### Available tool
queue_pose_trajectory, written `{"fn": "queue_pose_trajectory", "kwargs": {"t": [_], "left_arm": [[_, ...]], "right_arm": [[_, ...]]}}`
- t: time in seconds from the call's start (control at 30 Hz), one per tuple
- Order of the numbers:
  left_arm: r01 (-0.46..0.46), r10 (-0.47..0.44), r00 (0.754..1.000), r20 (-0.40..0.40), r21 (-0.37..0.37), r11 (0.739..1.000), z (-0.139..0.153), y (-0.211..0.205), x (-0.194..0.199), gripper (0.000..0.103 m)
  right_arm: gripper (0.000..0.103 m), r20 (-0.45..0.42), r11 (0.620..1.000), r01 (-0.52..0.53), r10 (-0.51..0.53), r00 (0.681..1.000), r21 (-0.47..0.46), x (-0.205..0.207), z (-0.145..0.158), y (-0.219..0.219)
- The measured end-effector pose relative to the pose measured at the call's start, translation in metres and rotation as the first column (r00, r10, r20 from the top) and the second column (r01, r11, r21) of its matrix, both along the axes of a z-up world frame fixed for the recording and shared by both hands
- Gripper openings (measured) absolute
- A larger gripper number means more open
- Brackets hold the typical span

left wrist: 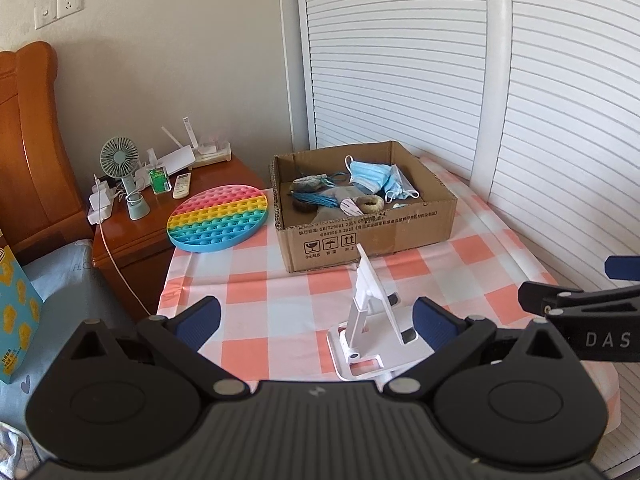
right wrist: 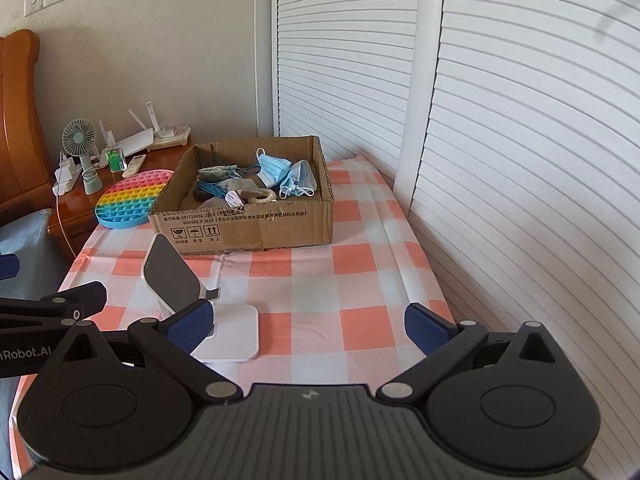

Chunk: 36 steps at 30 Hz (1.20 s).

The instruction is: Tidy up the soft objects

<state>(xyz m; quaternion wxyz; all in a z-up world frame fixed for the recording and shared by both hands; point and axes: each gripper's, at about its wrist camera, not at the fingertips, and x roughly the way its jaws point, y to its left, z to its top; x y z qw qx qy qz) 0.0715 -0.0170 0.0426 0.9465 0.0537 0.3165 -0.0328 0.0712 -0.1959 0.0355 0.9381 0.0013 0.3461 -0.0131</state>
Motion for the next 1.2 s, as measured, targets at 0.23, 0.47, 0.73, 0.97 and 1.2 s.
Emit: {"fn": "queue_pose_trajectory", "kwargs": {"t": [0.23, 0.47, 0.73, 0.97, 1.2], "left_arm": [[-0.003, 0.003, 1.0, -0.005, -0.001, 1.0, 0.0002, -0.0007, 0.0003, 0.102], [-0.002, 0.002, 1.0, -0.002, -0.008, 1.0, 0.0021, 0.0002, -0.0004, 0.102], [0.0, 0.0, 1.0, -0.005, -0.01, 1.0, 0.0019, 0.0006, -0.0004, 0.102], [0.001, -0.001, 1.0, -0.006, -0.016, 1.0, 0.0021, 0.0013, -0.0007, 0.102], [0.0, 0.0, 1.0, -0.004, -0.018, 1.0, 0.0023, 0.0014, -0.0006, 0.102]], "right_arm": [[0.103, -0.001, 1.0, 0.002, -0.002, 1.0, 0.002, 0.0004, 0.0006, -0.0006], [0.103, 0.0, 1.0, 0.001, -0.001, 1.0, -0.001, -0.0007, 0.0012, -0.0003], [0.103, 0.002, 1.0, 0.004, -0.004, 1.0, -0.003, -0.0008, 0.0022, 0.0], [0.103, 0.006, 1.0, 0.003, -0.003, 1.0, -0.006, -0.0017, 0.0022, 0.0], [0.103, 0.007, 1.0, 0.004, -0.004, 1.0, -0.009, -0.0019, 0.0021, -0.0002]]}}
